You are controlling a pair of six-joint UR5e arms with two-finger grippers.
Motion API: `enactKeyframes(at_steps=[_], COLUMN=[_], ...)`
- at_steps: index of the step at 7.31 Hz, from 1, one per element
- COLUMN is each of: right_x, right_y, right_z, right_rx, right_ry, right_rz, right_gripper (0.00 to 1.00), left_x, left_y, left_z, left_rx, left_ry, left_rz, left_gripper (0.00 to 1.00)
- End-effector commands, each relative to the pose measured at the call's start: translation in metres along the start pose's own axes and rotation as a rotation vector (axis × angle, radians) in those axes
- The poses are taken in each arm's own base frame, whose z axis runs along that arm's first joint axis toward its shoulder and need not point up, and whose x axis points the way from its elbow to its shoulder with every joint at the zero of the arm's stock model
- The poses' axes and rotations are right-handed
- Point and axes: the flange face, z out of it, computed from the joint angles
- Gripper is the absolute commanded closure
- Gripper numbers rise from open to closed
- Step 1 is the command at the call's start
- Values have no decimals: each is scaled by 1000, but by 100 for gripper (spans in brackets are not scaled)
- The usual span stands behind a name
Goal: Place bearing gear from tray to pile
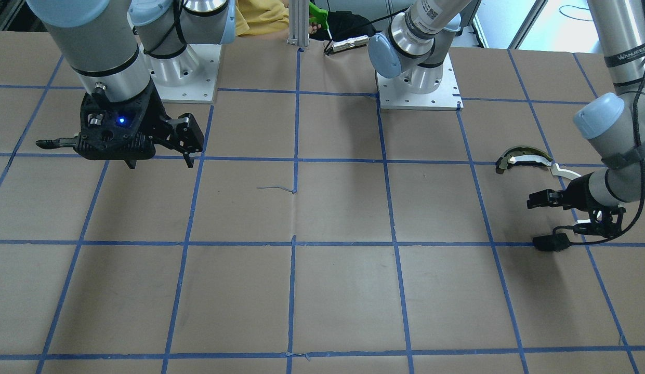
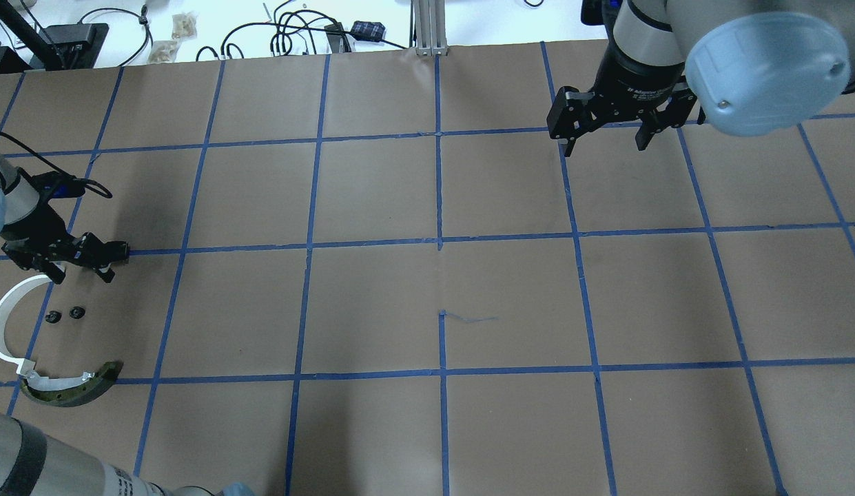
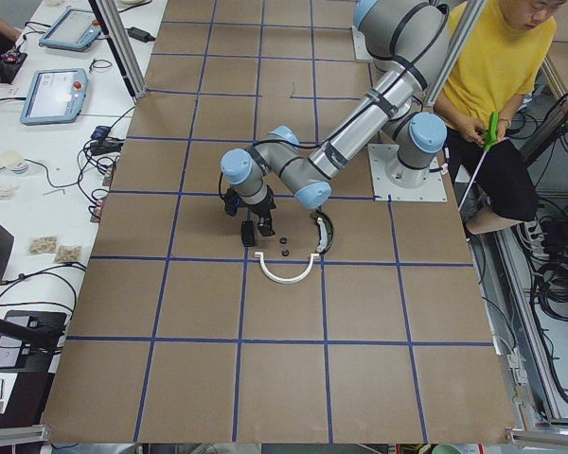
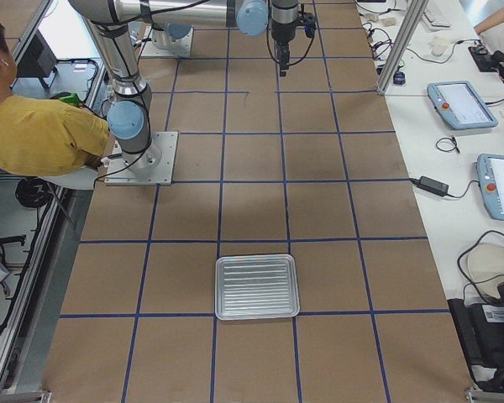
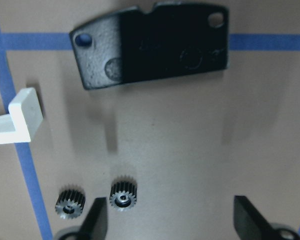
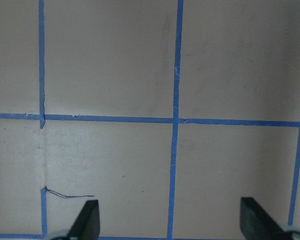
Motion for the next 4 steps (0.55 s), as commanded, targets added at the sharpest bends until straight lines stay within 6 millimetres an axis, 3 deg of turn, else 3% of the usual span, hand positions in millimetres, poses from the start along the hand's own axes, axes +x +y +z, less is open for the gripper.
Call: enactKeyframes(at_steps=[1, 3, 4], right_x=[0, 0, 1], right_y=[0, 0, 0], right_z=[1, 0, 0], right_rx=[-1, 0, 0], right_ry=[0, 0, 0], right_rz=[-1, -1, 0], right_gripper=[0, 0, 0], left_x=[91, 194, 229], left_y=[-30, -19, 1], left_z=[-76, -145, -181], left_rx=[127, 241, 235], left_ry=[-86, -90, -63], left_rz=[89, 92, 66], left_gripper=[0, 0, 0])
